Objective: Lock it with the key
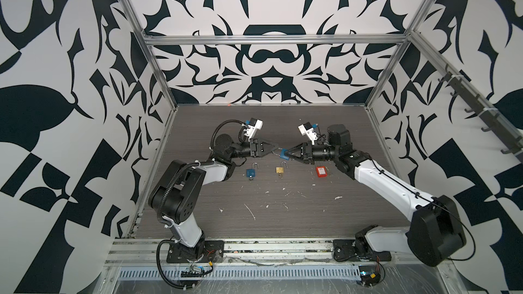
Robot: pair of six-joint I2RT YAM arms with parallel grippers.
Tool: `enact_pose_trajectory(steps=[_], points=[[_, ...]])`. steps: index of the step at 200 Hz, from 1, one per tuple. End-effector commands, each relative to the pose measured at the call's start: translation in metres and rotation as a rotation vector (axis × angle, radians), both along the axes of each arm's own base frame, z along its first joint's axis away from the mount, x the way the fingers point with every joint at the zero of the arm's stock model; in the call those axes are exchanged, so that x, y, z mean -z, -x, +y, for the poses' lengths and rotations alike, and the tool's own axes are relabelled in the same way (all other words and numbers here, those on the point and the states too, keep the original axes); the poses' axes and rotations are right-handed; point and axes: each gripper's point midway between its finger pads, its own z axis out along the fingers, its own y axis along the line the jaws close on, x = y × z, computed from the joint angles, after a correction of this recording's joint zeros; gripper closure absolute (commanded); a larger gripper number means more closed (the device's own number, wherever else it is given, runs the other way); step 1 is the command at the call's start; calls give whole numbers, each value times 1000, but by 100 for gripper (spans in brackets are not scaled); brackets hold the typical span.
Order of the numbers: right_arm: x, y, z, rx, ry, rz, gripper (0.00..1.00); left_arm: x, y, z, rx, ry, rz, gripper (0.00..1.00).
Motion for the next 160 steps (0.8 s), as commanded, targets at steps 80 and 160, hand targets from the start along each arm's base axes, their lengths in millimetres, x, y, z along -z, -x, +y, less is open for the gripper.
enact_pose_trajectory(steps=[80,160], points=[[-32,-6,-7,27,-45,-117,100,-13,19,-2,46,19,-48,76],[-27,-1,-7,2,-53,-127,100,-22,23,-2,50,30,-59,100]])
